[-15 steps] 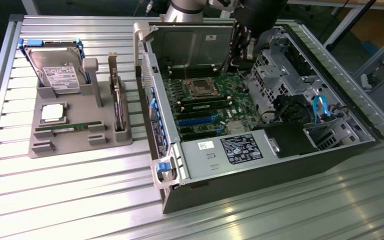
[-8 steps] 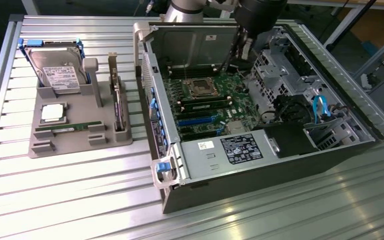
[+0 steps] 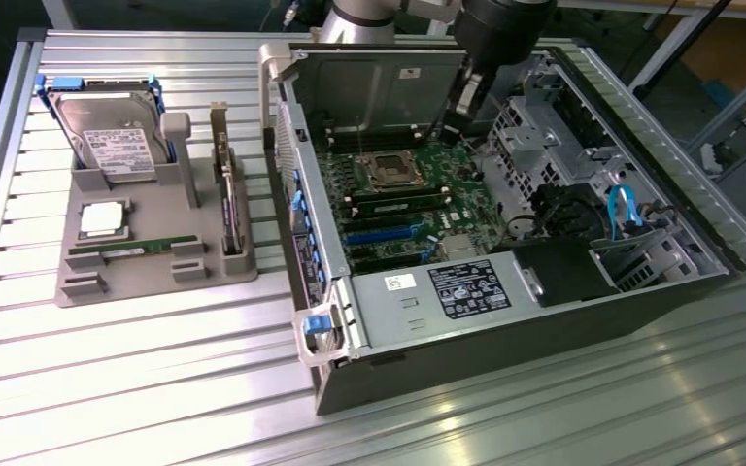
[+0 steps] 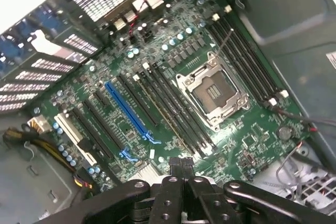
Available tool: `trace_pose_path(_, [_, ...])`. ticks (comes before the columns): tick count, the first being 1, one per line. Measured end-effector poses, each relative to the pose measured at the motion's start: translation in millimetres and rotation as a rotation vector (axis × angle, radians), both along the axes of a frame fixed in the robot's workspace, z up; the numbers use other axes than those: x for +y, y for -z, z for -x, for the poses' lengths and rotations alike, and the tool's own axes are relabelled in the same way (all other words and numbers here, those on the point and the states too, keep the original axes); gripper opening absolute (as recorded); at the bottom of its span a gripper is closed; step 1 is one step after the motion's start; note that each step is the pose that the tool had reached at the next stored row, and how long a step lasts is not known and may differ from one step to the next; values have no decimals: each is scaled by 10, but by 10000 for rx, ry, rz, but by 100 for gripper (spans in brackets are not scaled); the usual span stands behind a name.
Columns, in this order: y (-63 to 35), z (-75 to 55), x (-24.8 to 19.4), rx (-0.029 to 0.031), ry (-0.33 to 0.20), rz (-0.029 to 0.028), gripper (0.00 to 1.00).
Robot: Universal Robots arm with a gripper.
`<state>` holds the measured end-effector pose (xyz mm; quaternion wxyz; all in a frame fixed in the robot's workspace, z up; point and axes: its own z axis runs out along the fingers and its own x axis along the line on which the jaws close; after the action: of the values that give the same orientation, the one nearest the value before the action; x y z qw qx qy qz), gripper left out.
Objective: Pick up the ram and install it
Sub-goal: 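Press down the ram until it locks into place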
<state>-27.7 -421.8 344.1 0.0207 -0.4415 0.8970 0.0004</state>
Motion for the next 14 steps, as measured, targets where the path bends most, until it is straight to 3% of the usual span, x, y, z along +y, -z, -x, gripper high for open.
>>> trace_pose_path(8, [21, 0, 0, 1, 1746, 1, 10])
trace_pose_path(14, [35, 0, 0, 0, 2778, 0, 10])
